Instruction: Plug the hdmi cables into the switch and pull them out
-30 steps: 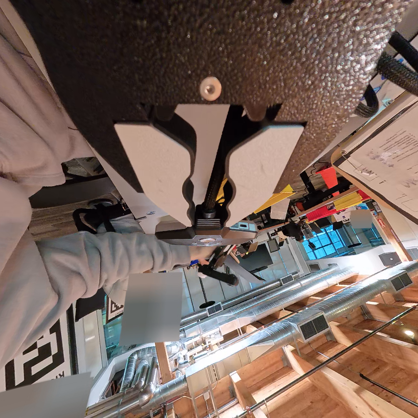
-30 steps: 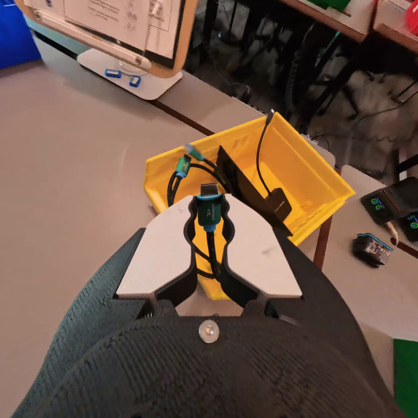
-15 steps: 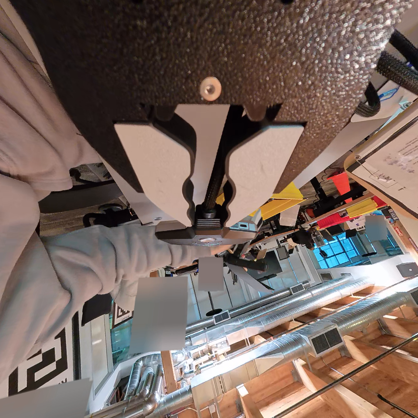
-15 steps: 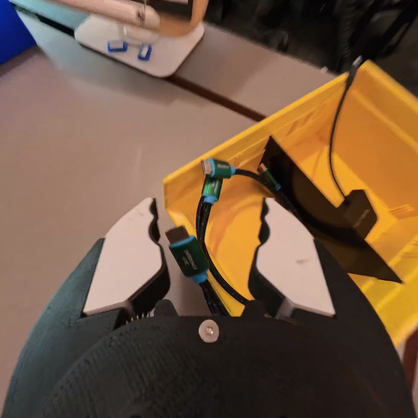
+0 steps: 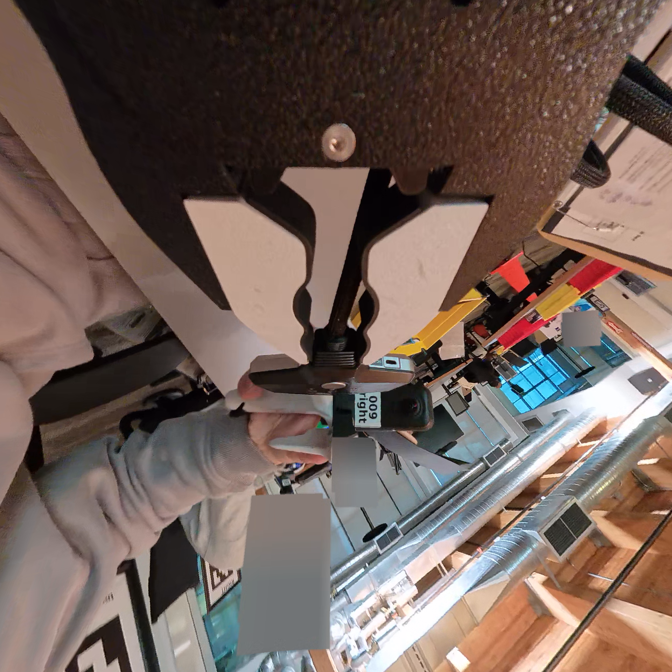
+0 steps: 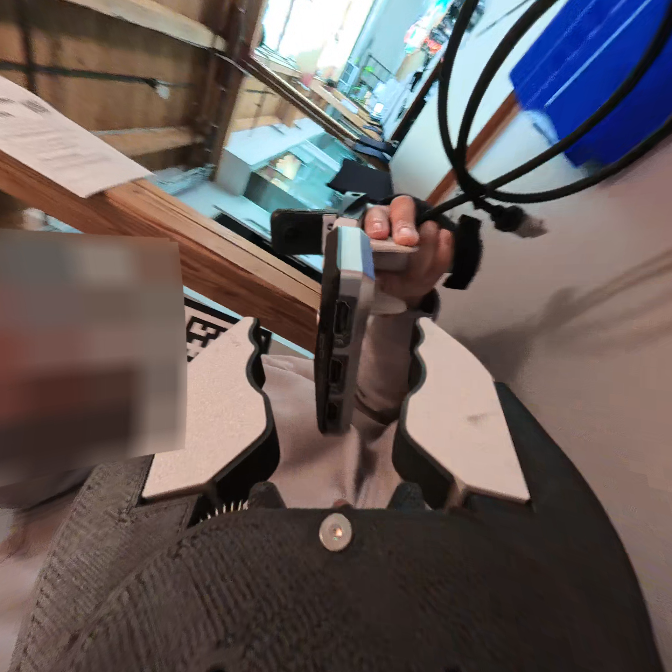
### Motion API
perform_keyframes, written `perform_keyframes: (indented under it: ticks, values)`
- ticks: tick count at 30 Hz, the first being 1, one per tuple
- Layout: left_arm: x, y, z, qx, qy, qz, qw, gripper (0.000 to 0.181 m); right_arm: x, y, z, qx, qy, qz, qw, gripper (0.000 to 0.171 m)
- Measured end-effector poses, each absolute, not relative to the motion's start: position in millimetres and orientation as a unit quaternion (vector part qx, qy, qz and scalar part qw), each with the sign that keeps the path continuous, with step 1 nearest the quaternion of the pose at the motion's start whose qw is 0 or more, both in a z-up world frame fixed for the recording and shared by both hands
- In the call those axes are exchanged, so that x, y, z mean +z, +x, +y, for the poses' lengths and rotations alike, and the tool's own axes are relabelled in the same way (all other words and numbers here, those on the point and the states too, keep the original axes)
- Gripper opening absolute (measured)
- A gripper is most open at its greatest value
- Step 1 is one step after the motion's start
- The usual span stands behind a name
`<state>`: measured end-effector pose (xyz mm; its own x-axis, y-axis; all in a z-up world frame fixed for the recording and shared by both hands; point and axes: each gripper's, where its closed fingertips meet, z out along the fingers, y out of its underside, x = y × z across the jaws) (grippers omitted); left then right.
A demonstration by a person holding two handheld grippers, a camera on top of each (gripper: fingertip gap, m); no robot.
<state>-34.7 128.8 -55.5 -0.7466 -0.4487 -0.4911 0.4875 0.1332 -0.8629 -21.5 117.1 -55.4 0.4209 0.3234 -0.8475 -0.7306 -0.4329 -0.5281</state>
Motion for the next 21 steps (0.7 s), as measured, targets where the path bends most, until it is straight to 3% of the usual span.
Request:
perform_keyframes:
  ticks: [1,3,12,15,21]
  values:
    - [-57.8,-34.7,126.7,-0.647,0.02,0.67,0.363,0.022,-52.4,-28.5,119.7,0.531,-0.656,0.15,0.515,0.065]
    - [-58.2,-35.9,125.4,-0.639,0.03,0.672,0.373,0.022,-59.1,-31.3,126.0,0.515,-0.666,0.156,0.516,0.023]
    - [-65.7,-26.1,131.2,-0.627,0.006,0.679,0.382,0.025,-64.8,-25.0,130.7,0.44,-0.708,0.095,0.544,0.024]
    - [-44.3,-28.5,136.3,-0.651,-0.016,0.635,0.416,0.06,-50.6,-18.1,128.3,0.417,-0.712,0.073,0.56,0.023]
    - [14.6,-52.0,173.5,-0.699,-0.045,0.515,0.495,0.067,19.6,45.4,96.4,0.276,-0.71,0.049,0.646,0.023]
